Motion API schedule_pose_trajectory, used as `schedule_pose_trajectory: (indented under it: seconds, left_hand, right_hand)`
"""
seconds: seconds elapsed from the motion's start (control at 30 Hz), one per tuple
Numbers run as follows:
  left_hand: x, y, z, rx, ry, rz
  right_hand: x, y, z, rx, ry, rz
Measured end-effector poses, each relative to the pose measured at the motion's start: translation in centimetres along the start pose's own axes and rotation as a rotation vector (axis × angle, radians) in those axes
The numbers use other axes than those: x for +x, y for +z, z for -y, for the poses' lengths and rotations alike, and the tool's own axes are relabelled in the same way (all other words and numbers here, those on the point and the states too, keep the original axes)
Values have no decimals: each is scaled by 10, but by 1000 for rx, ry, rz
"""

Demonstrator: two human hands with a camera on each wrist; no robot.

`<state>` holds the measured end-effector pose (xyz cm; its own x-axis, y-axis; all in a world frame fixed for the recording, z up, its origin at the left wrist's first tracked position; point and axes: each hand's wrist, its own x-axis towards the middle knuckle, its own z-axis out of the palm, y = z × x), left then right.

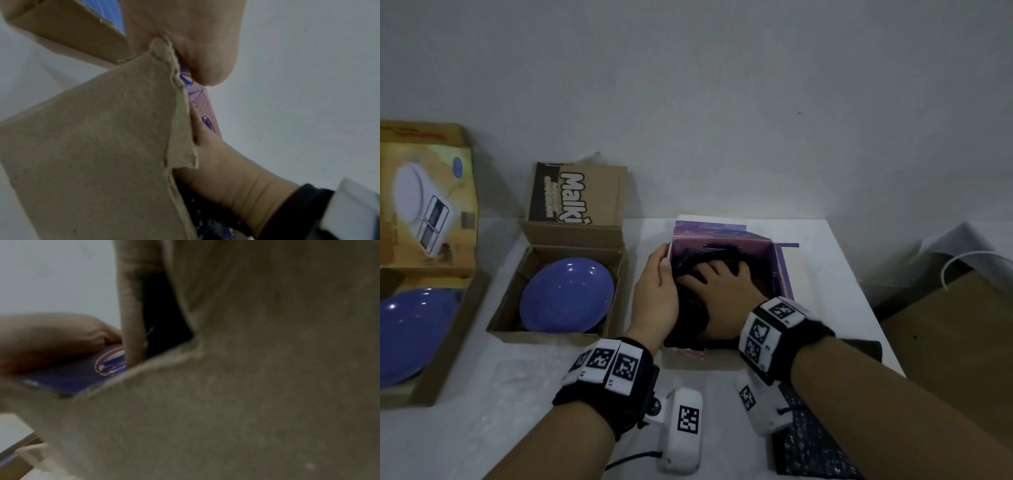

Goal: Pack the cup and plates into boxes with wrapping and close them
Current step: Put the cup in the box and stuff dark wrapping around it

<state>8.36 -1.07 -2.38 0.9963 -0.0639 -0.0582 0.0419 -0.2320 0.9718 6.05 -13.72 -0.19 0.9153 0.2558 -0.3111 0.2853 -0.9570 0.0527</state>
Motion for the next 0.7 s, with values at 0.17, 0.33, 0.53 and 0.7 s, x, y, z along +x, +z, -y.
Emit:
schedule_pose_trajectory:
  seconds: [0.17, 0.33, 0.53, 0.7]
  left_hand:
    - [1, -1, 0, 16, -4, 7]
    - [1, 1, 1, 4, 5, -5]
    - [0, 0, 0, 14, 12, 1]
    - [0, 1, 0, 40, 25, -10]
  right_hand:
    - [4, -14, -2, 146, 0, 124]
    - [3, -24, -18, 195, -15, 346]
    - [-4, -12, -5, 122, -15, 164]
    - [-9, -42, -29, 244, 88, 268]
